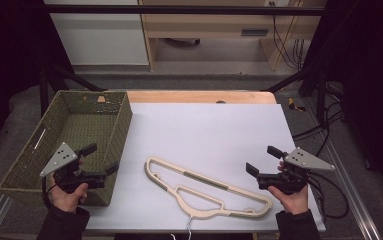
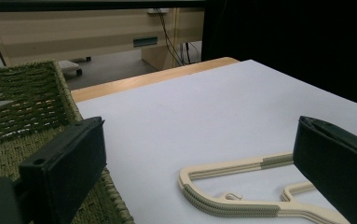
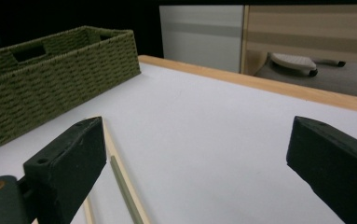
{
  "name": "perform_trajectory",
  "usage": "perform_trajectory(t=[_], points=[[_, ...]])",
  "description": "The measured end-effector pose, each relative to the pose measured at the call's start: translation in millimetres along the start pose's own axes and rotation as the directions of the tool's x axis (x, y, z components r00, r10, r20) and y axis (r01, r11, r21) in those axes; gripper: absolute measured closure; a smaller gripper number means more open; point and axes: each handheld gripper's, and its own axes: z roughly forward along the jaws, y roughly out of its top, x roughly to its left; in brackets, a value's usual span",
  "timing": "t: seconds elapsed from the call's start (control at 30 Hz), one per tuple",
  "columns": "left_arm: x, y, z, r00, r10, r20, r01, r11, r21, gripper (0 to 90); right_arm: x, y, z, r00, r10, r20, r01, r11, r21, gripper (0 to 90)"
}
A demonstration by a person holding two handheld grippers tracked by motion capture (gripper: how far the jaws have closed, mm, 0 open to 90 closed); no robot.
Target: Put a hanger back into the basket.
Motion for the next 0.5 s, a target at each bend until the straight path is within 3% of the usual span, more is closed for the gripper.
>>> perform_trajectory(t=[0.13, 0.23, 0.5], points=[[-3.1, -1.2, 2.1, 0.9998, 0.014, 0.01, -0.014, 0.9998, 0.013, 2.7, 5.2, -1.8, 8.0, 0.9984, -0.014, -0.055, 0.018, 0.998, 0.06, 7.3], [-4.8, -1.4, 4.0, 0.9996, 0.023, 0.016, -0.024, 0.9995, 0.021, 2.7, 13.2, -1.8, 14.7, 0.9959, -0.053, -0.073, 0.06, 0.993, 0.106, 7.2], [-10.3, -3.1, 10.1, 0.9987, 0.038, 0.034, -0.039, 0.9984, 0.04, 2.9, 38.6, -0.3, 29.8, 0.9851, -0.113, -0.129, 0.134, 0.977, 0.165, 7.6]])
